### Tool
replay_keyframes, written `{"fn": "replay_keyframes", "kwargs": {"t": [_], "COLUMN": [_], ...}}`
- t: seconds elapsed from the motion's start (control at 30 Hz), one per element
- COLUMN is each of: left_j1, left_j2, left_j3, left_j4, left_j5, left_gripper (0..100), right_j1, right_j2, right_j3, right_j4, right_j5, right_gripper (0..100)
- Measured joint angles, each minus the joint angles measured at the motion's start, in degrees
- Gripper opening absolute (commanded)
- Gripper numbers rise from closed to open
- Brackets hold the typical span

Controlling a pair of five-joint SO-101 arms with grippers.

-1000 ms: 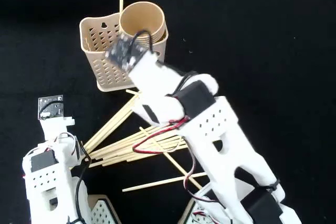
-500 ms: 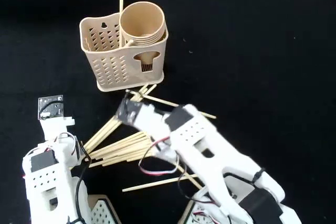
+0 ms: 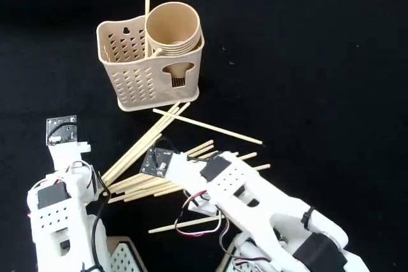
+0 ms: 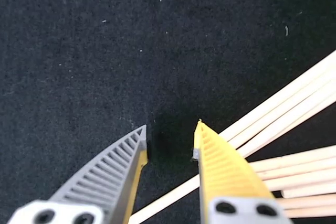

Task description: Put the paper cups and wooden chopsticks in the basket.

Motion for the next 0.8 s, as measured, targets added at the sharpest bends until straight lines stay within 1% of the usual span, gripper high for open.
{"fn": "replay_keyframes", "kwargs": {"t": [0.17,0.27,0.4,0.53,0.67,0.8], "left_j1": [0.0,0.0,0.0,0.0,0.0,0.0], "left_j2": [0.0,0.0,0.0,0.0,0.0,0.0], "left_j3": [0.0,0.0,0.0,0.0,0.0,0.0], "left_j4": [0.0,0.0,0.0,0.0,0.0,0.0], "left_j5": [0.0,0.0,0.0,0.0,0.0,0.0], "left_gripper": [16,16,16,16,16,16], "right_j1": [0.18,0.26,0.44,3.34,5.19,3.78], "right_j2": [-0.09,0.35,0.09,0.09,0.09,-0.18], "right_j3": [0.0,0.0,0.0,-1.05,-3.96,-4.92], "right_j4": [-0.7,-1.05,-1.05,-0.62,3.08,7.65], "right_j5": [0.0,0.0,0.0,0.0,2.99,4.13], "right_gripper": [1.1,2.5,1.2,1.2,1.3,1.5]}}
